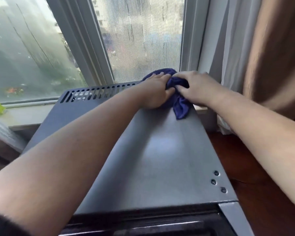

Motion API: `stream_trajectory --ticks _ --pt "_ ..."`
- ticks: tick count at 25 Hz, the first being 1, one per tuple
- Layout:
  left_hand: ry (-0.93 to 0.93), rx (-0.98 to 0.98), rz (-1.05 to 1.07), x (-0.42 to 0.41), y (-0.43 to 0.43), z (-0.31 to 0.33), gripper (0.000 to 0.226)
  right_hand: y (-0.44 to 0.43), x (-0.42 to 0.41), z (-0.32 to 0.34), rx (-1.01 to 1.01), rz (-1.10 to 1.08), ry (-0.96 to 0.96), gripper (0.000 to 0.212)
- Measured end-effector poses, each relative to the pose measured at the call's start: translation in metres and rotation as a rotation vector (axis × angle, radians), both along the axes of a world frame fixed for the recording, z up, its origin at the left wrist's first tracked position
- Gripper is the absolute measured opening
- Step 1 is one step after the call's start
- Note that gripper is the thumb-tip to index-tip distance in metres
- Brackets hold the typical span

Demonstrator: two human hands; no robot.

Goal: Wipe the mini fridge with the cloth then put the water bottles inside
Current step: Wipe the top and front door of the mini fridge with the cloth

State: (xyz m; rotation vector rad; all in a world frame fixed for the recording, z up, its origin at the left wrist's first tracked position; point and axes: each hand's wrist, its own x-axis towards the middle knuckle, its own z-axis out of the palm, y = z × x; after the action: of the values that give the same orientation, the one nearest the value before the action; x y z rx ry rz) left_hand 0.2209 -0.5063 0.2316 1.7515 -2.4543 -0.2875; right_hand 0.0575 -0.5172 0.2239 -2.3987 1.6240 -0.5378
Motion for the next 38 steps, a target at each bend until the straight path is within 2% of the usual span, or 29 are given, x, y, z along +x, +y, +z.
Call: stream_trajectory --ticks 5,12,17,27,34,38 --pt "0.019 -0.043 0.070 -0.004 0.003 0.002 0.061 -0.002 -0.004 -0.003 -0.034 0.043 0.018 0.041" --pt "0.032 -0.039 -0.074 -0.004 0.092 0.001 0.061 0.106 -0.034 -0.003 -0.090 0.045 0.006 0.043" --pt "0.030 -0.035 -0.125 0.010 0.151 -0.003 0.061 0.167 -0.022 0.005 -0.049 -0.021 0.106 0.045" --pt "0.079 -0.080 -0.113 0.115 0.269 -0.014 0.059 0.284 0.085 0.002 -0.099 0.068 0.133 0.040" --pt "0.140 -0.111 0.095 0.220 0.334 -0.021 0.057 0.317 0.200 -0.011 -0.158 0.188 0.143 0.030" --pt "0.180 -0.167 0.168 0.229 0.343 -0.028 0.054 0.322 0.215 -0.015 -0.183 0.212 0.148 0.031"
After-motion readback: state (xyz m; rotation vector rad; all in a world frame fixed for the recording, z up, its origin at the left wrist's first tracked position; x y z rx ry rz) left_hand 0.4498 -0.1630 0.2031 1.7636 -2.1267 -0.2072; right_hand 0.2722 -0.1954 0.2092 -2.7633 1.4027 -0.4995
